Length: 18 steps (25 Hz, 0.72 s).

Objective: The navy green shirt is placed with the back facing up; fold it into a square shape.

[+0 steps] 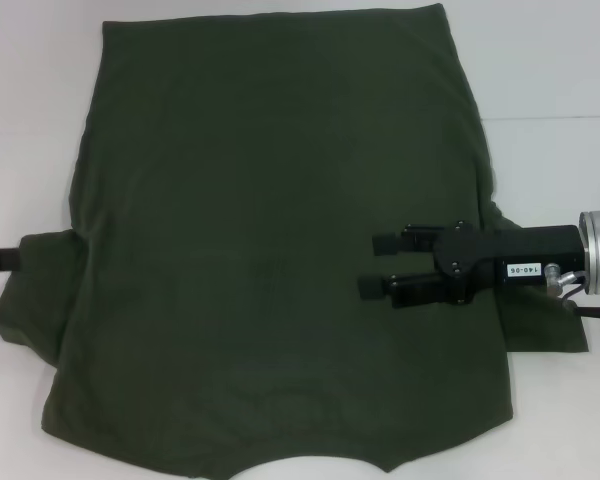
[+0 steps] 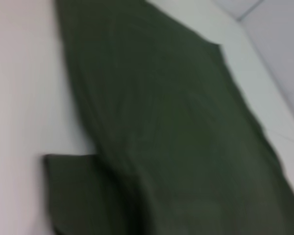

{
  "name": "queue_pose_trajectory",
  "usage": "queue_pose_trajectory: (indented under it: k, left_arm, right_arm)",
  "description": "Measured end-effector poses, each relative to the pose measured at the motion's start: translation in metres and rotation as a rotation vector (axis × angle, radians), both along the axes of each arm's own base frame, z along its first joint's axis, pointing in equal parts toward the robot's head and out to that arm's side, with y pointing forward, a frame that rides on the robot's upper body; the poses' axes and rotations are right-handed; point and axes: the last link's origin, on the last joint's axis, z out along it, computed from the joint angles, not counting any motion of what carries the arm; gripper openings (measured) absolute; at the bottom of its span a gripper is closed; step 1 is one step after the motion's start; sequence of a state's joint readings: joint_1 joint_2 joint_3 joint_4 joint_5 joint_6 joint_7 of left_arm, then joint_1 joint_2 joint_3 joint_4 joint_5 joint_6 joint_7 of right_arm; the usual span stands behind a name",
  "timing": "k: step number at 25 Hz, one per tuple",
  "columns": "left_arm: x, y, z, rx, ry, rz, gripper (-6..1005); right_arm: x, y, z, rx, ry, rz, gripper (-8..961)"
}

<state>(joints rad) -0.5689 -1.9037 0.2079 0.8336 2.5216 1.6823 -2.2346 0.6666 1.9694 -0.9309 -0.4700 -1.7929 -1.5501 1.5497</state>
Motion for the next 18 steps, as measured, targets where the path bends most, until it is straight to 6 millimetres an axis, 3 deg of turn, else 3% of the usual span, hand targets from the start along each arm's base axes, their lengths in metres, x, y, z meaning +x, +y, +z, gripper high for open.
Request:
queue_pose_trajectory:
  k: [8, 18]
  left_arm:
    - [-0.019, 0.008, -0.011, 0.023, 0.065, 0.107, 900]
    - [-0.027, 0.019, -0.029, 0.023, 0.143, 0.118, 899]
  right_arm:
    - [-0.001, 0.000, -0.001, -0.009, -0.011, 0.009, 887]
    - [0.000, 0.000, -0.001, -0.007, -0.013, 0.006, 883]
